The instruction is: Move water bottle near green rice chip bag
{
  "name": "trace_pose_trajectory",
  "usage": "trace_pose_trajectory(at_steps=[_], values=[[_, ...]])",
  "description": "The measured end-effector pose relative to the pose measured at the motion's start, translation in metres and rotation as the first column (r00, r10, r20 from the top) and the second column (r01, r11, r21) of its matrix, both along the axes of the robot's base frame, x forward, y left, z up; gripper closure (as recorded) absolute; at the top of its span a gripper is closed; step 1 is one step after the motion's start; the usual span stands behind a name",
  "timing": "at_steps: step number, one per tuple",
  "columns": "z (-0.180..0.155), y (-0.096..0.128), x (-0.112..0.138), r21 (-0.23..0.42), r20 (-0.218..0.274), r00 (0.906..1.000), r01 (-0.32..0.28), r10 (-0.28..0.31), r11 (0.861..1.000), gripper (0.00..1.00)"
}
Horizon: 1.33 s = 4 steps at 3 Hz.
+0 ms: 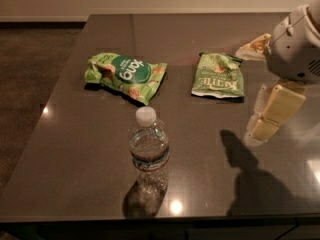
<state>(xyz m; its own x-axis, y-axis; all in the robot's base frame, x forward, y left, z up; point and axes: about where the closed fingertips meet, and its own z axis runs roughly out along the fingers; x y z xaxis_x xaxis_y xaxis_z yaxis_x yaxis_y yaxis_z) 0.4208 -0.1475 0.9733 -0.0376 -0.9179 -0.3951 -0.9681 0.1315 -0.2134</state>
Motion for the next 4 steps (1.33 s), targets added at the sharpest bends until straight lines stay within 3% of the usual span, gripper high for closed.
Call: trace_pose_trajectory(at_steps=[1,2,4], values=[[-0.006,0.037,-0.012,0.099,-0.015,0.9955,-0.092,0.093,0.991,0.0],[-0.012,0.073,-0.023,0.189,-0.023,0.9841,-0.169,0.176,0.967,0.0],[-0.021,0.119,-0.052,0.314,-0.039,0.951,-0.28,0.307,0.907,0.0]])
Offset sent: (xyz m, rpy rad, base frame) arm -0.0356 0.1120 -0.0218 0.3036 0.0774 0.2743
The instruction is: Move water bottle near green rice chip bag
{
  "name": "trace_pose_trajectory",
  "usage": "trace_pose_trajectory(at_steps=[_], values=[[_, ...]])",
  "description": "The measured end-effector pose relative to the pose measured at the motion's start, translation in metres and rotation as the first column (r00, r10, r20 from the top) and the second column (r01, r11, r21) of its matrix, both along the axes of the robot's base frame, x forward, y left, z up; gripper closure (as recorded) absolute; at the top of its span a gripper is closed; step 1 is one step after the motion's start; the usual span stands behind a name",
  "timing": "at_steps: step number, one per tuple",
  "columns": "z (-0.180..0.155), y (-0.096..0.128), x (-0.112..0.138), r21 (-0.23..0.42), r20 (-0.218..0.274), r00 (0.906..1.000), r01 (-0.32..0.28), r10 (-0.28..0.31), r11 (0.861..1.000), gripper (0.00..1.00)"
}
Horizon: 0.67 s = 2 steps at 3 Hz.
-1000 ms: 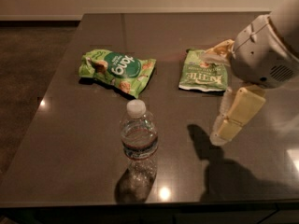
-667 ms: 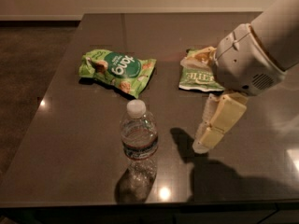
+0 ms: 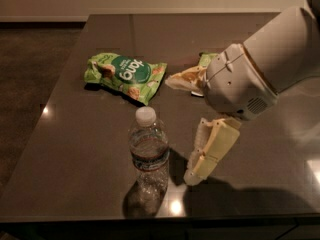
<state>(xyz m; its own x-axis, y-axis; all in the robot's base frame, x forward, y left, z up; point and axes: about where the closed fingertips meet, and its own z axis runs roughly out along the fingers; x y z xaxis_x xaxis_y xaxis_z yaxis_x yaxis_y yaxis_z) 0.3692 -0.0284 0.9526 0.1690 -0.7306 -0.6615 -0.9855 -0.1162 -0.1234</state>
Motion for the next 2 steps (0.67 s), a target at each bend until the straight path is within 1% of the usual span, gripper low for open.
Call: trace_pose_trajectory(at_steps=[1,2], values=[[-0.0106,0.0254,-0.0201,0.051,-0.004,0.9982,-0.06,0.06,0.997,0.0],[-0.0141,0.0339,-0.0236,0.054,-0.004,0.9979,-0.064,0.064,0.997,0.0]])
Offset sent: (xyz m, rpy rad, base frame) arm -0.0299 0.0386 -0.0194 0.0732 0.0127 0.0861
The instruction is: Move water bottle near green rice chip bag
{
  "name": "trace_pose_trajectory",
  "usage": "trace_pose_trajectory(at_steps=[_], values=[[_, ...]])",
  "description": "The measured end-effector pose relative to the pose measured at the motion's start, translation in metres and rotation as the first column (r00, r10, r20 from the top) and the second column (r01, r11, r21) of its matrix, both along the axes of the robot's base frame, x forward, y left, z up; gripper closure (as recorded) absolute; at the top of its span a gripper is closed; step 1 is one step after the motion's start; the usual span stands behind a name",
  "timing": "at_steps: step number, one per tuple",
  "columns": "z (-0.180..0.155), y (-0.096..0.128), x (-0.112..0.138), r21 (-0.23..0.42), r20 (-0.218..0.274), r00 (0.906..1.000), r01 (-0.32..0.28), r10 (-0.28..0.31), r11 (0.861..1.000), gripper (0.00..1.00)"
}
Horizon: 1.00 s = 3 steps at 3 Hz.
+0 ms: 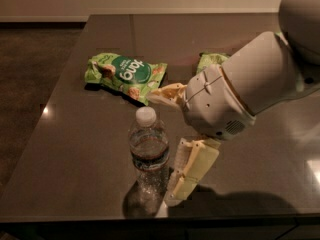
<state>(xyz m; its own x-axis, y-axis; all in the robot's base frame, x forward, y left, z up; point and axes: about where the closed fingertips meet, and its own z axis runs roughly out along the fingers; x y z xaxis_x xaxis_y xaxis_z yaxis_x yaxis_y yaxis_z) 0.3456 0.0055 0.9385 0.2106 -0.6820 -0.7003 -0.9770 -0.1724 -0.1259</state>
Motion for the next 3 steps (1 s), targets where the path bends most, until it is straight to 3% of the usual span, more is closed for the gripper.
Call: trace_pose_trajectory(at_steps=[1,3], values=[[-0.002,0.005,0.0,-0.016,-0.005,0.9999,0.01,-0.01,1.0,0.18],[0.001,0.005,0.015,-0.046,-0.035,0.9981,0.049,-0.051,0.998,0.65]])
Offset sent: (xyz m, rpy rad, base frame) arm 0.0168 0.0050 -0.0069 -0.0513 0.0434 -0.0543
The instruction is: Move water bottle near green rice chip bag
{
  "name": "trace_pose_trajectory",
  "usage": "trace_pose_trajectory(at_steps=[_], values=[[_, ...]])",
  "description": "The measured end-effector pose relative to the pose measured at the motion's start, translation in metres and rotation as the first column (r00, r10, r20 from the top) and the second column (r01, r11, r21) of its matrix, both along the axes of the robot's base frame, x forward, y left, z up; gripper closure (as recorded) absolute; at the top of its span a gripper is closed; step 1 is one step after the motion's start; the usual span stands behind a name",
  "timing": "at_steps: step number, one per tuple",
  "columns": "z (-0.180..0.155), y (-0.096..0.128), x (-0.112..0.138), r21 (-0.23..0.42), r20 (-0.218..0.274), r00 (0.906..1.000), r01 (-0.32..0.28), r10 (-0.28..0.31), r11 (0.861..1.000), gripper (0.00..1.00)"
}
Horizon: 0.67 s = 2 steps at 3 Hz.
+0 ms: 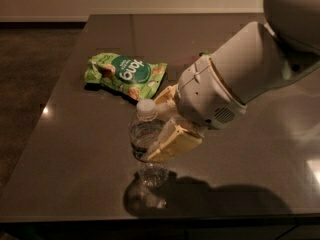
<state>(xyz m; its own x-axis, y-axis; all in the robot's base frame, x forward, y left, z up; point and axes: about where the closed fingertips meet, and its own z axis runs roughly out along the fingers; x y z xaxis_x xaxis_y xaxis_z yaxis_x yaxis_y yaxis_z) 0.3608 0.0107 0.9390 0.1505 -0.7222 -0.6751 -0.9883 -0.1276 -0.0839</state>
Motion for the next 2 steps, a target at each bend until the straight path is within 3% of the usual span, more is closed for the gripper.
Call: trace_pose_trajectory(at_steps=[1,2], values=[[0.017,-0.001,0.021,0.022,-0.02,0.9988,0.045,-0.045,0.999,0.88],[0.041,0.007,0.048,0.069,-0.02,0.9973,0.072,-0.071,0.995,1.0]])
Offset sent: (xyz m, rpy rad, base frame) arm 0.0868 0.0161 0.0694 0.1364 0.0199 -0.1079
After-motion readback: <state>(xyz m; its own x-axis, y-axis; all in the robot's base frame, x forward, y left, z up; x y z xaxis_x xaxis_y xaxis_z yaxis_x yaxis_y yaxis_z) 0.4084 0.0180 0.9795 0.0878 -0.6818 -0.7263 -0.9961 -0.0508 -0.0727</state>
